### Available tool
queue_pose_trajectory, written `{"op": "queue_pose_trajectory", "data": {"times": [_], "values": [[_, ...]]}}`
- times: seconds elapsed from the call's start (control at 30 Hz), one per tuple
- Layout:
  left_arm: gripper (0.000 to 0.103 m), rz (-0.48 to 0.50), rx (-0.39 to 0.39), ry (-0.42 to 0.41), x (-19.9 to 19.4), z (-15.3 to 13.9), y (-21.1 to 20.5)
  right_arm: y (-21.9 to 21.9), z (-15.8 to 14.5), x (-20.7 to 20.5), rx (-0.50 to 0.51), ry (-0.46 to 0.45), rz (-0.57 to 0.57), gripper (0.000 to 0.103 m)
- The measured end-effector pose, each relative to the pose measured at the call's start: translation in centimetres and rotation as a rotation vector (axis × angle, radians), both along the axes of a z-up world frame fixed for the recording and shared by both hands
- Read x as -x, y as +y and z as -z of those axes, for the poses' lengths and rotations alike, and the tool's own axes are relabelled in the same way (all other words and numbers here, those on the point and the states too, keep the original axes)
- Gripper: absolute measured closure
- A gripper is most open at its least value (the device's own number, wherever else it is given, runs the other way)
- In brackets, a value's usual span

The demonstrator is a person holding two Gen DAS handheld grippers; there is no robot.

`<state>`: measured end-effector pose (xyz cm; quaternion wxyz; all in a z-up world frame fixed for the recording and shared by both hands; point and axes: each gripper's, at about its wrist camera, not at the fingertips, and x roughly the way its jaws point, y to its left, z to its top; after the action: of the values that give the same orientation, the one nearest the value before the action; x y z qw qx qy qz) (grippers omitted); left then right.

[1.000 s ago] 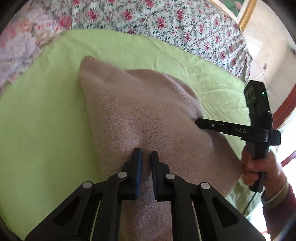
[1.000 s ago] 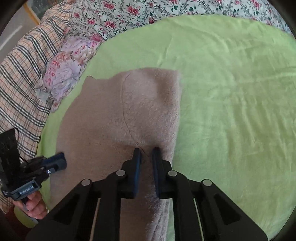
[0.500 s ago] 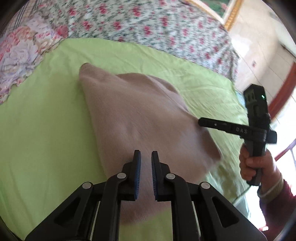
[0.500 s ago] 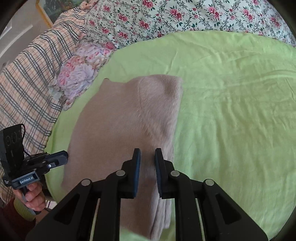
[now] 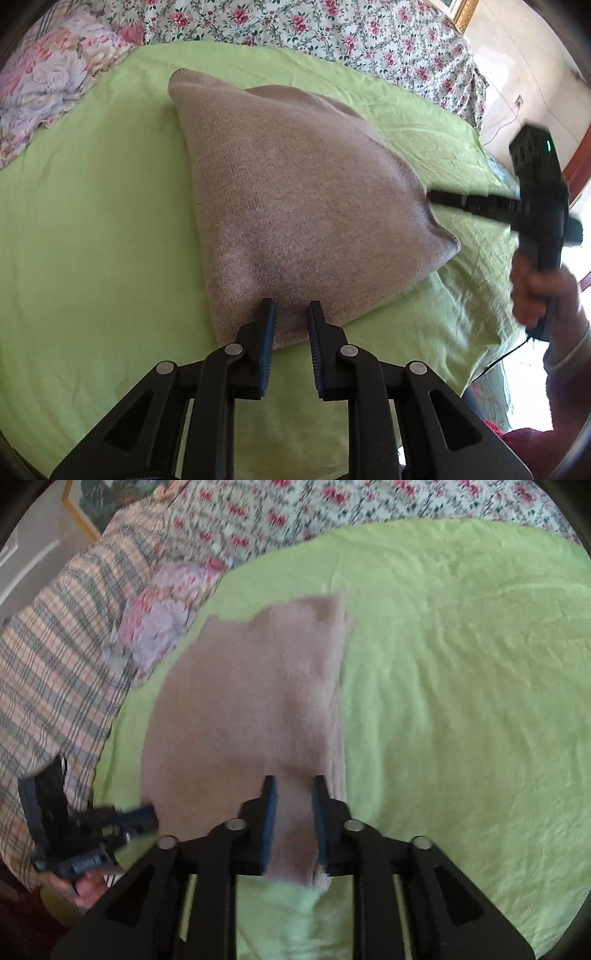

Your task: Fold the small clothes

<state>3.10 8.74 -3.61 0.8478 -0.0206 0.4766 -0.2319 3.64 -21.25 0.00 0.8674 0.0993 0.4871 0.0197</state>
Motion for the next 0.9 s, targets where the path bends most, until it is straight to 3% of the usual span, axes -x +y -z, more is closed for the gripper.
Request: {"op": "queue_pose_trajectory", "data": {"times": [0.03, 0.33, 0.37, 0.4, 0.43, 0.53, 0.63, 0.7, 0.73, 0.9], "values": [[0.085, -0.001, -0.001, -0.001, 0.0, 0.0, 0.0, -0.7, -0.3, -1.3, -0.008, -0.021, 0.029, 0.038], [0.084, -0.011, 0.002, 0.014, -0.8, -0.1, -0.6, -4.4, 3.1, -12.4, -0.254, -0.016, 0.123, 0.04], [0.084, -0.011, 0.003, 0.015, -0.8, 0.0, -0.6, -4.8, 3.8, -13.4, -0.281, 0.001, 0.137, 0.048], [0.084, -0.011, 0.003, 0.017, -0.9, 0.0, -0.7, -4.9, 4.4, -14.2, -0.297, 0.014, 0.142, 0.063], [0.084, -0.011, 0.004, 0.018, -0.9, 0.0, -0.7, -5.1, 4.4, -14.6, -0.294, 0.009, 0.143, 0.095], [0.084, -0.012, 0.02, 0.023, -1.0, 0.0, -0.3, -4.5, 3.0, -14.3, -0.204, -0.059, 0.147, 0.094], [0.084, -0.02, 0.04, 0.036, -1.2, 0.1, 0.1, -3.9, 4.6, -15.0, -0.146, 0.013, 0.145, 0.094], [0.083, -0.024, 0.048, 0.048, -1.3, -0.1, 0.3, -4.1, 4.5, -14.5, -0.099, 0.012, 0.172, 0.079], [0.083, -0.026, 0.052, 0.053, -1.2, -0.3, 0.4, -4.0, 3.8, -13.8, -0.071, -0.001, 0.19, 0.075], [0.077, -0.04, 0.056, 0.046, -0.1, -1.2, 0.7, -3.2, 0.0, -9.6, -0.032, -0.064, 0.154, 0.074]]}}
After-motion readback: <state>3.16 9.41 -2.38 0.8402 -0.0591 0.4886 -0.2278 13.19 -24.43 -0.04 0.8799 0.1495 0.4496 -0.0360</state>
